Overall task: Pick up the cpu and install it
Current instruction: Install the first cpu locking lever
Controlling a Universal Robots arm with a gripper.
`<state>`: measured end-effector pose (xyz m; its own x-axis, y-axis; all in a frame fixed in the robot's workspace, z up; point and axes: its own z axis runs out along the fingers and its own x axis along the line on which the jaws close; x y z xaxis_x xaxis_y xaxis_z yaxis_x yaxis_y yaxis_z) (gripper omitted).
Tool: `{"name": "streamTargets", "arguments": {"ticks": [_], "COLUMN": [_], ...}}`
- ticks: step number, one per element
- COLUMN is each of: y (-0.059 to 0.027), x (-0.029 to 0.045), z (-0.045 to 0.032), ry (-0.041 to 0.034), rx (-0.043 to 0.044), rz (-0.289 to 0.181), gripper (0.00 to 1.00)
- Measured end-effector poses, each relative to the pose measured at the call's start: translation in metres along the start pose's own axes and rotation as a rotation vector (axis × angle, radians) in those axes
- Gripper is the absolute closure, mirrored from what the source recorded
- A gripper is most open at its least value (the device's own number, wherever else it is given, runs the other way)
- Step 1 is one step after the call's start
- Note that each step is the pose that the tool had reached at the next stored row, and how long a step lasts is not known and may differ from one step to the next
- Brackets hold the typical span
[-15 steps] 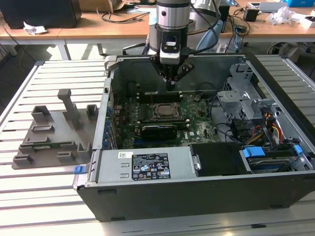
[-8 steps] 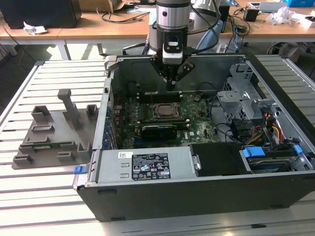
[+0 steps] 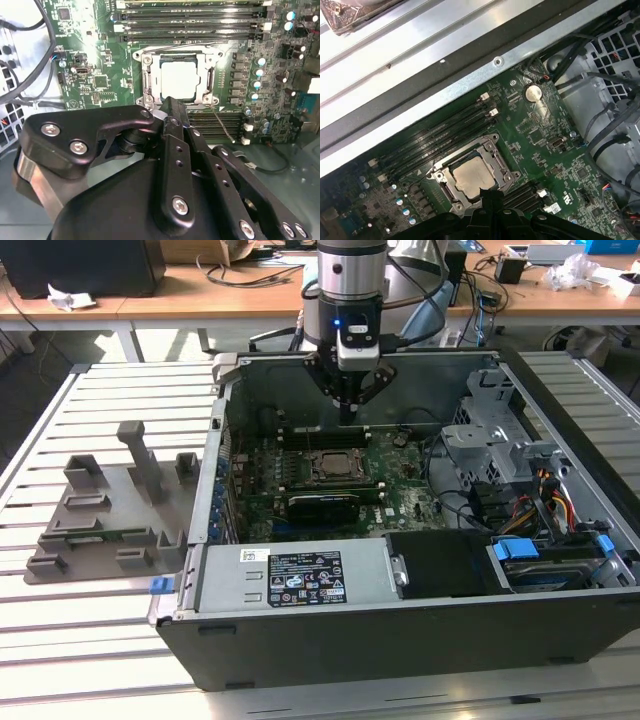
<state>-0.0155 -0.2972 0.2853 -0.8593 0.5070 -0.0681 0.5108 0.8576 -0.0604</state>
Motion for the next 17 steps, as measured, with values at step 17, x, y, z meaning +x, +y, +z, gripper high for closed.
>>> {"name": "streamTargets", "arguments": {"ticks": [17], "y": [0.0000], "x": [-0.0001], "z": [-0.0001], "ry": [-0.0055], "rx": [-0.0221], "rz": [-0.174], "gripper": [0.89]}}
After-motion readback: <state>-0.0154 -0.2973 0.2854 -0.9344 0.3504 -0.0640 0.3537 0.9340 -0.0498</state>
